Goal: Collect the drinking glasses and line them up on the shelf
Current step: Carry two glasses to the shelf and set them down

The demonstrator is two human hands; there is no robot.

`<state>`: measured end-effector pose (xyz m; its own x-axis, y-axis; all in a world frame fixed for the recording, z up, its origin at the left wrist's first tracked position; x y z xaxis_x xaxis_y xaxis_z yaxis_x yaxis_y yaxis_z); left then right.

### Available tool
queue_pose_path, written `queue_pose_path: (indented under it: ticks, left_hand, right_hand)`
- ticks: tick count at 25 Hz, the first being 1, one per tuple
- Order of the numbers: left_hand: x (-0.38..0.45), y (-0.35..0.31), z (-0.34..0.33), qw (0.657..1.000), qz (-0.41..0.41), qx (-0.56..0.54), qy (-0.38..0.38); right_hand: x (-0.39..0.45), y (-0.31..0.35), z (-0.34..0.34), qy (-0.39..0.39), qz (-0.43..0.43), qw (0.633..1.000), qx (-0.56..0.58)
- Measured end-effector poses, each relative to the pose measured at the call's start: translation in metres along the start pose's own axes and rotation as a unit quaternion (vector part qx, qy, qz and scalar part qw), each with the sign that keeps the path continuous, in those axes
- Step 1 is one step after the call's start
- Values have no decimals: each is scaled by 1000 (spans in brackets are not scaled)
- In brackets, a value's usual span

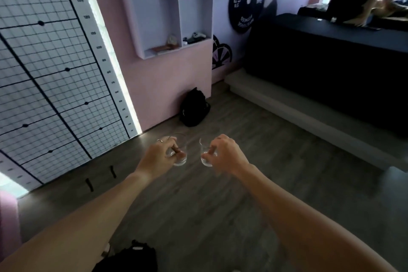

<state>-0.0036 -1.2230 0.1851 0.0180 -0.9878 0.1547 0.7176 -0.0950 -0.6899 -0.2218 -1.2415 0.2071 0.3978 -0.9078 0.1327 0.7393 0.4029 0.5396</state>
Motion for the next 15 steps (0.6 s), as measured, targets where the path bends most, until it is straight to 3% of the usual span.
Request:
queue_pose_path:
  ticks: [15]
  left_hand:
    - [203,-25,-58,998,31,15,-42]
  right_hand:
    - [194,-123,69,13,65,997,-31]
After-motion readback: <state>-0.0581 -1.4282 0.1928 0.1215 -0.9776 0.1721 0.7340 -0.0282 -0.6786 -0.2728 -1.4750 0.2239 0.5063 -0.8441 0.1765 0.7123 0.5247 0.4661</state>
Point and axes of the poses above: each hand's wrist, its own x-axis towards the middle knuckle, its own z-axis out of the back of the hand, y = z × x, the point moved 6 cm from there along x, towards the middle knuckle, and after that the axes turned 6 degrees about z, right-handed, at the moved point
